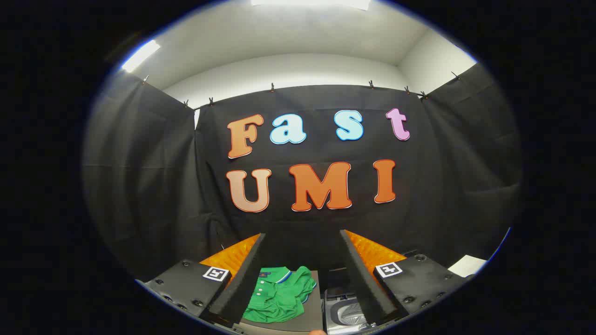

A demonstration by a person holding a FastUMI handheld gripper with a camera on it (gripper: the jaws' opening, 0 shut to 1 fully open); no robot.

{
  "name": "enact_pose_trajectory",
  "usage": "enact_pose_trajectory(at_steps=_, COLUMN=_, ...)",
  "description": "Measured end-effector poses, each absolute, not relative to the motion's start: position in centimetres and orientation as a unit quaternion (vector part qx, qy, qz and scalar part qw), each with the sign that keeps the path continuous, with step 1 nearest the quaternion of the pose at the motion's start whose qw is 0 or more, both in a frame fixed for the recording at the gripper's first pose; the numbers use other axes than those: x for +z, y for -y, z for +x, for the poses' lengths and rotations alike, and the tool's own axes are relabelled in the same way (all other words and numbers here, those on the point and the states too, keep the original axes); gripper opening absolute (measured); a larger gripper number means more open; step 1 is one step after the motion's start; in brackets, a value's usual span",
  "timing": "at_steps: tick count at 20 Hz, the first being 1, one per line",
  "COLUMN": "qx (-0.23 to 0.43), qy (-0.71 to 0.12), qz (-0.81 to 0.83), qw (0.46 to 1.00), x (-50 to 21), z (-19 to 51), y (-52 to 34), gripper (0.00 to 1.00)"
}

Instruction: Put the clothes into the washing machine and then close the washing machine lid.

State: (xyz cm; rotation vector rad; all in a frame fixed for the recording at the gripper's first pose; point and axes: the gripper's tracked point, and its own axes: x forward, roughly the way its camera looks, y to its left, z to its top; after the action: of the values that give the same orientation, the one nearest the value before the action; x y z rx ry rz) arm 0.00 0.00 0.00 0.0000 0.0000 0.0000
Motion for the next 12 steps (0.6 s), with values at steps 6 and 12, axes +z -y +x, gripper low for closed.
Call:
enact_pose_trajectory(at_steps=6, qx=-0.011, qy=-0.001, qz=0.006, qw=1.0, x=1.3, z=-1.0, y=1.6, gripper=0.99)
enact_pose_trajectory(at_steps=12, qx=-0.031, qy=-0.003, qz=-0.014, qw=0.999, x=0.8, z=-0.3, y=2.7, gripper=0.99)
